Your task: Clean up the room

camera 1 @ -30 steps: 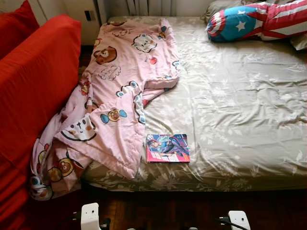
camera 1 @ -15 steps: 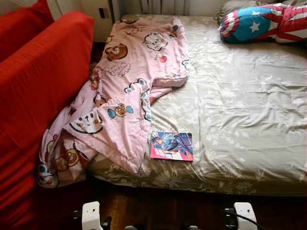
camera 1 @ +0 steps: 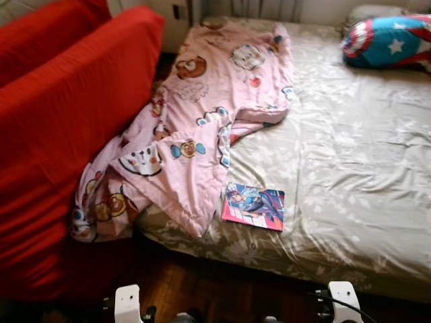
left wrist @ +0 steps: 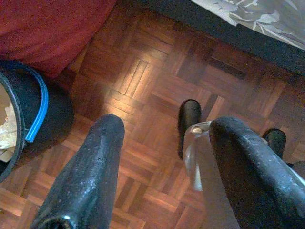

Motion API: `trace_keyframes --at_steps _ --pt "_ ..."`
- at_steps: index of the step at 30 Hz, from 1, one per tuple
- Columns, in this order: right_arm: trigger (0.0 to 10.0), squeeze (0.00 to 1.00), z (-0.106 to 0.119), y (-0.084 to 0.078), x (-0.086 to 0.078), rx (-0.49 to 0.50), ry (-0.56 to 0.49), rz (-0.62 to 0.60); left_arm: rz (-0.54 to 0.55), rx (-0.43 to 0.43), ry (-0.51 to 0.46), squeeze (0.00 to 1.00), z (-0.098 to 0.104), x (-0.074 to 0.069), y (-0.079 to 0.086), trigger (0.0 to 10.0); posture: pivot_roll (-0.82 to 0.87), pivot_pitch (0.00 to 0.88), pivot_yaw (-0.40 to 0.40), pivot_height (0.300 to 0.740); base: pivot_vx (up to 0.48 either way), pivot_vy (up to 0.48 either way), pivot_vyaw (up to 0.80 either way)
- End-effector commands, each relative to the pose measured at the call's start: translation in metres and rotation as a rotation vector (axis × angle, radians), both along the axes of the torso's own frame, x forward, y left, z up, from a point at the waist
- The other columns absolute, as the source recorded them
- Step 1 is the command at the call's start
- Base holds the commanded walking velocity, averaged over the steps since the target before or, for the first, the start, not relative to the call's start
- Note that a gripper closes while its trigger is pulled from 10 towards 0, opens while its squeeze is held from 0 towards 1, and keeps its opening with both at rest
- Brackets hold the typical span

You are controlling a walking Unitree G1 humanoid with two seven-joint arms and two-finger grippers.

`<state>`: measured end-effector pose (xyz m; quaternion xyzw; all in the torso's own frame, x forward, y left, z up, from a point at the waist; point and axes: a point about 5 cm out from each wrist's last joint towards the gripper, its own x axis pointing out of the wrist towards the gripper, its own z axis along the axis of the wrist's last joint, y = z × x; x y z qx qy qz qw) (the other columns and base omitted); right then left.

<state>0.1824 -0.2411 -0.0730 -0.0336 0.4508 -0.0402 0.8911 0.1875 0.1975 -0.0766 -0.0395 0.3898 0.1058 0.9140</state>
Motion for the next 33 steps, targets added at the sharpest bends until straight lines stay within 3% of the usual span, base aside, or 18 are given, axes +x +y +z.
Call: trace_keyframes --at_steps 1,11,27,33 --pt "10.0 0.0 -0.006 -0.003 -0.014 0.005 0.047 -0.024 0.016 -0.002 0.031 0.0 -0.005 -0.009 0.0 10.0 -0.1 0.204 0.008 0.74 0.0 0.0 0.0" --pt "10.0 0.0 -0.009 0.005 -0.015 0.011 0.045 0.017 0.016 0.0 0.034 0.0 -0.005 -0.01 0.0 10.0 -0.1 0.204 0.009 0.74 0.0 0.0 0.63" --pt "10.0 0.0 -0.009 0.008 -0.015 0.02 0.038 0.013 0.009 0.004 0.044 0.0 -0.007 -0.012 -0.001 10.0 -0.1 0.19 0.012 0.74 0.0 0.0 0.0" --pt "10.0 0.0 -0.01 0.01 -0.016 0.016 0.043 0.036 0.004 0.004 0.047 0.0 -0.007 -0.013 -0.002 10.0 -0.1 0.184 0.013 0.74 0.266 0.0 0.0"
